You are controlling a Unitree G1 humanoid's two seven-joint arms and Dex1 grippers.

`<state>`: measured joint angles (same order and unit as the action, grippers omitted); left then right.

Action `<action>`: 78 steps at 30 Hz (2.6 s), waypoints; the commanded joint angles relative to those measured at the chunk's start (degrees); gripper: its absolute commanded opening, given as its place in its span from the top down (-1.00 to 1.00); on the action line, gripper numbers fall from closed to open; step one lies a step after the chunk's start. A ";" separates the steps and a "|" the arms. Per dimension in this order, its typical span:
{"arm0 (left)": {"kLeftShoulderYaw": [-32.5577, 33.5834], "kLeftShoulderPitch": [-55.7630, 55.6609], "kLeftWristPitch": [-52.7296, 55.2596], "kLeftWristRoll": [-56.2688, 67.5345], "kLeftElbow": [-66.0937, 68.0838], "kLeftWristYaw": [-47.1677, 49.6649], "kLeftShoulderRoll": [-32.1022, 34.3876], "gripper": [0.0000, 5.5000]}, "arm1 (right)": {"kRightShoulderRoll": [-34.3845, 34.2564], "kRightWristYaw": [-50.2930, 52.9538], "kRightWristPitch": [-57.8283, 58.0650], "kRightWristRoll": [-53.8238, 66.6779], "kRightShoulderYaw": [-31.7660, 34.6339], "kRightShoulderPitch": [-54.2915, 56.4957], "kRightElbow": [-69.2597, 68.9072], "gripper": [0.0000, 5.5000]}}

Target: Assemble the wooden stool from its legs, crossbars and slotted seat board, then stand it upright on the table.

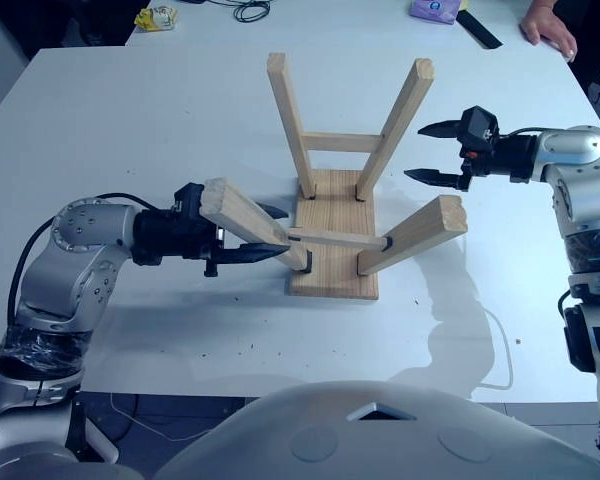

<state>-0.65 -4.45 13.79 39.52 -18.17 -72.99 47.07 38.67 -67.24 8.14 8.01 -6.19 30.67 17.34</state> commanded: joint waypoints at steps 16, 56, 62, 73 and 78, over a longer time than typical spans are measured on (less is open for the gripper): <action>-6.43 -0.23 2.28 -4.91 2.10 -7.39 4.72 0.26 | 0.98 2.36 2.94 1.72 1.84 -4.67 -5.98 -0.44; -10.35 -1.36 1.91 -8.24 8.45 -3.18 5.52 0.26 | 0.65 3.04 7.48 4.13 2.31 -7.67 -11.86 -0.44; -13.96 -5.60 1.81 -10.02 10.21 -5.50 5.78 0.26 | -0.28 5.35 8.41 4.51 2.73 -10.72 -14.81 -0.44; -16.84 -5.67 0.73 -10.73 11.66 -5.73 5.71 0.26 | -0.76 7.01 9.54 4.51 1.80 -14.44 -19.35 -0.44; -16.75 -1.54 0.69 -10.34 10.81 -3.53 5.80 0.26 | -1.11 7.48 9.79 4.17 1.37 -13.18 -18.89 -0.44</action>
<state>-10.57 -14.65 10.99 39.98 -9.52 -77.10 50.34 38.15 -60.48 16.66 11.49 -4.50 16.53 -1.00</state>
